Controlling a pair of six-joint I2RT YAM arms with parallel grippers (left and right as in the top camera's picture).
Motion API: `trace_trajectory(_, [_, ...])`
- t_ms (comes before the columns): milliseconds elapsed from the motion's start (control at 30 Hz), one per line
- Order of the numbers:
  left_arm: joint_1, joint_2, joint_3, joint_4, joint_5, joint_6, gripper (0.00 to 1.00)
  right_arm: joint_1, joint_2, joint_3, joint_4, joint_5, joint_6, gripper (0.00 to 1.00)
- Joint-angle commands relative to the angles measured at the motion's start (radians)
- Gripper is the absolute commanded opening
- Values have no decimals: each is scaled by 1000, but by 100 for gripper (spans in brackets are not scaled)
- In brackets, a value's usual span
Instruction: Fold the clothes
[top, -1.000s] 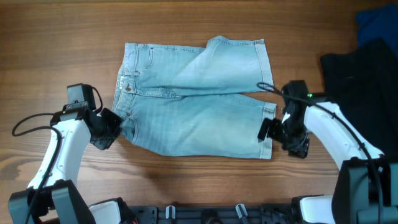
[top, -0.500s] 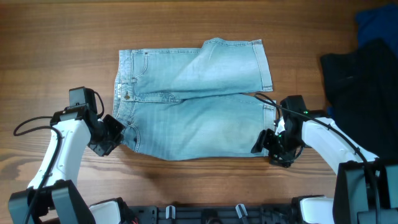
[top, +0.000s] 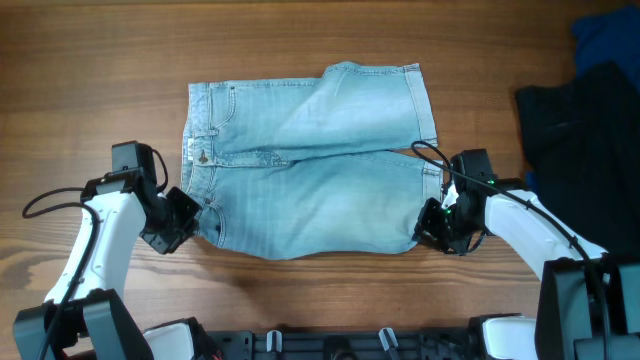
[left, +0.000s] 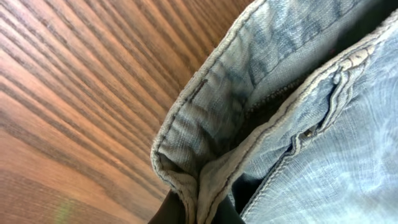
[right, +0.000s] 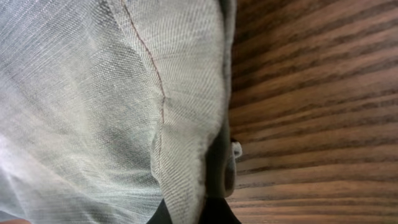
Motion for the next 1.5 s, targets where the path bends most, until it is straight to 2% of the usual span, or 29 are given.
trace_trajectory(0, [5, -11, 25, -47, -17, 87, 4, 2, -29, 12, -50, 43, -35, 4])
trace_trajectory(100, [5, -49, 51, -106, -17, 90, 4, 2, -104, 67, -132, 44, -64, 4])
trace_trajectory(267, [6, -139, 131, -236, -18, 171, 4, 1, -285, 178, -278, 87, -62, 4])
trace_trajectory(433, [32, -247, 196, -376, -20, 172, 4, -10, -418, 314, -420, 166, -60, 4])
trace_trajectory(600, [77, -374, 211, -421, -1, 164, 4, -24, -486, 444, -505, 229, -63, 4])
trace_trajectory(733, [113, -449, 211, -351, -2, 136, 4, -24, -448, 523, -480, 266, -87, 4])
trace_trajectory(900, [113, -436, 211, -206, -1, 87, 4, -24, -316, 545, -405, 256, -151, 5])
trace_trajectory(1100, [113, -323, 211, -142, 56, 80, 4, -24, -127, 549, -339, 222, -220, 4])
trace_trajectory(1300, [113, -203, 211, -71, 60, 81, 4, -24, -51, 550, -254, 144, -253, 4])
trace_trajectory(1467, [113, -115, 211, 72, 63, 80, 4, -24, -9, 550, -203, 128, -246, 4])
